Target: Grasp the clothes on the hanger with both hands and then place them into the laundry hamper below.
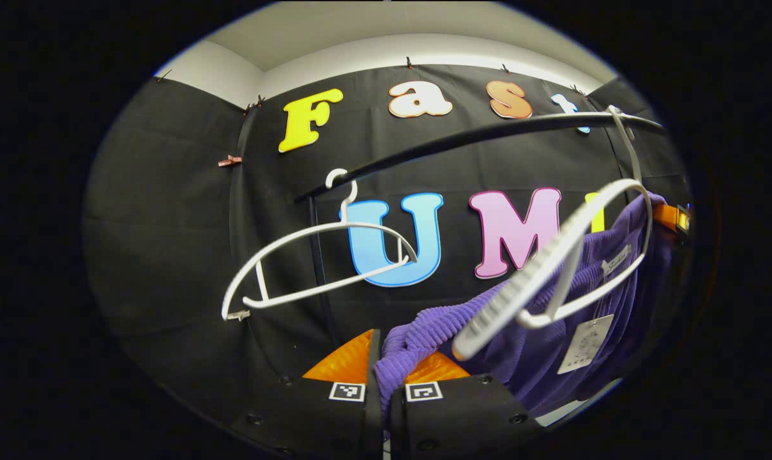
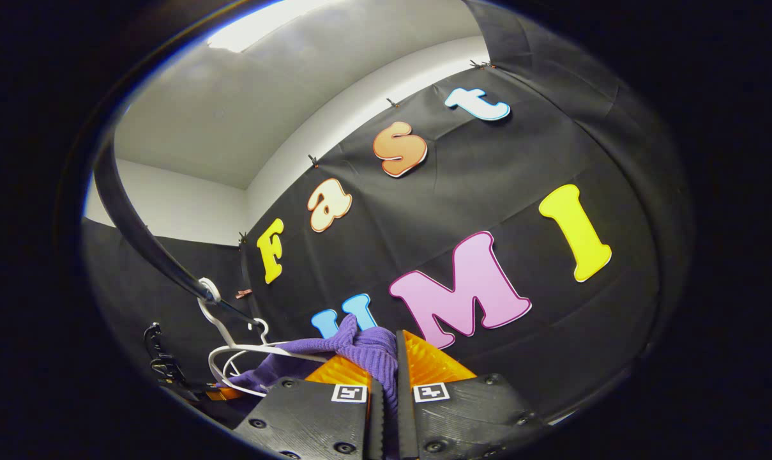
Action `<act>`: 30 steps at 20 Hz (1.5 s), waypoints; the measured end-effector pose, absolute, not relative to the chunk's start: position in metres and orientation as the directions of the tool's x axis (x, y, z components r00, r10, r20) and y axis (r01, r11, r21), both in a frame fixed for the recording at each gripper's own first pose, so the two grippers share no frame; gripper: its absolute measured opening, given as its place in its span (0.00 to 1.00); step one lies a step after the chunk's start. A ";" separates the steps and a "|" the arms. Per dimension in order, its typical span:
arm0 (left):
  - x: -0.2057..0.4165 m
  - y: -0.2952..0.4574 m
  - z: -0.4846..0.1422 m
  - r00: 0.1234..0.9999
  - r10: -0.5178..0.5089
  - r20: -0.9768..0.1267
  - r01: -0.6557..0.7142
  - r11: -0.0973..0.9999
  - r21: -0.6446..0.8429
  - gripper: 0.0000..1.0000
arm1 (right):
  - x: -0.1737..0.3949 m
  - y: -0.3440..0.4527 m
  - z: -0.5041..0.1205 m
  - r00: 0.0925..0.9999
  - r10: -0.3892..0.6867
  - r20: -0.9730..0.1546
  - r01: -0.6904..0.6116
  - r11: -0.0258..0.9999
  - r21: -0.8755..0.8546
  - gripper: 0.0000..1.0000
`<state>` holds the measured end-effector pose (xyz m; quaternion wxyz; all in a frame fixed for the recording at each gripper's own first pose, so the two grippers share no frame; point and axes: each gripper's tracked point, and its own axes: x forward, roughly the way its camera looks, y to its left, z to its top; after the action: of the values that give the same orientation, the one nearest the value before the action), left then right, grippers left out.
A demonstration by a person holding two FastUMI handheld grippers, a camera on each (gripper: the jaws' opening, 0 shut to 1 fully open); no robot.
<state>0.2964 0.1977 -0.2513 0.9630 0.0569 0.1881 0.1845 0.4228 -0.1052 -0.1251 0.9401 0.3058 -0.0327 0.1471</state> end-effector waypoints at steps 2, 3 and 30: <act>0.287 0.184 -0.267 0.850 0.366 -0.378 -0.329 0.930 0.162 0.09 | 0.424 -0.111 -0.126 0.959 0.240 0.148 -0.281 0.775 0.566 0.12; 0.285 0.176 -0.271 0.850 0.353 -0.392 -0.323 0.936 0.141 0.09 | 0.426 -0.117 -0.129 0.965 0.221 0.140 -0.262 0.788 0.558 0.12; 0.200 -0.021 -0.380 0.711 0.006 -0.703 -0.171 0.971 -0.165 0.09 | 0.231 0.004 -0.328 0.690 0.516 -0.508 -0.201 0.810 0.550 0.12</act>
<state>0.2005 -0.0211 -0.3798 0.9184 -0.1095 0.3771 0.0483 0.2312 0.0042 -0.3277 0.8893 0.2329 0.3382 0.2014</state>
